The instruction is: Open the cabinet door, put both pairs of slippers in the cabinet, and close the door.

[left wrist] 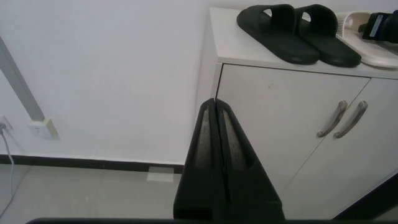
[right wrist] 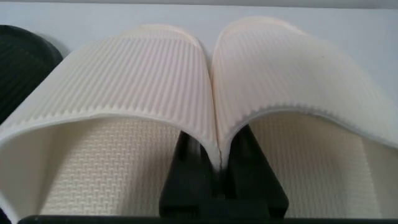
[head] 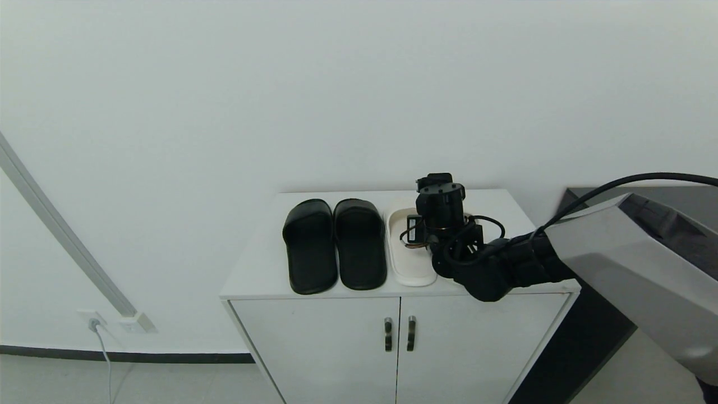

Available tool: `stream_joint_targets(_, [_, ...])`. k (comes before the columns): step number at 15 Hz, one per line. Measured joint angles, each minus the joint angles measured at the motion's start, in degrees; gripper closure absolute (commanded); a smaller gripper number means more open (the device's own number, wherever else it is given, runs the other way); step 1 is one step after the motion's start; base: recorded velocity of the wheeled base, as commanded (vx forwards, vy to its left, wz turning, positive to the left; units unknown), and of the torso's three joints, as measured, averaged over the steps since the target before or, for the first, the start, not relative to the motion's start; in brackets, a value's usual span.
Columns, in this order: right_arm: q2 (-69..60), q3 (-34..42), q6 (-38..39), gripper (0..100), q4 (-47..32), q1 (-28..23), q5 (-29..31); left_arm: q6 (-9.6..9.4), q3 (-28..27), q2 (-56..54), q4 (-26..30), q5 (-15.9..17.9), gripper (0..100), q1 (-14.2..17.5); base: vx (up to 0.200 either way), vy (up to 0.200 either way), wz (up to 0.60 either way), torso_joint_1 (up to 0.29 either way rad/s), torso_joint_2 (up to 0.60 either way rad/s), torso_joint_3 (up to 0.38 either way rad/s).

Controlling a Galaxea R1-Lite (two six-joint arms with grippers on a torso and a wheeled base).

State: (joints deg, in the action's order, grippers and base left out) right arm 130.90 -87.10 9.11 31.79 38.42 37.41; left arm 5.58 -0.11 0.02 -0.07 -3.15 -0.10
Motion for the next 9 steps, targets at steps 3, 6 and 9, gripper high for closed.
stream_joint_targets(3, [-1.4,1.1,0.0,100,0.0,0.1,0.1,0.02,-0.1,0.0,0.0,0.0,100,0.0,0.000,0.000,0.00,0.000,0.00,0.000])
stream_joint_targets(6, [-6.2,5.5,-1.1,100,0.1,0.3,-0.3,0.33,0.0,0.0,0.0,0.0,100,0.0,0.000,0.000,0.00,0.000,0.00,0.000])
stream_joint_targets(9, [-15.4,15.9,-3.3,100,0.4,1.4,-7.9,0.29,0.0,0.0,0.0,0.0,100,0.0,0.000,0.000,0.00,0.000,0.00,0.000])
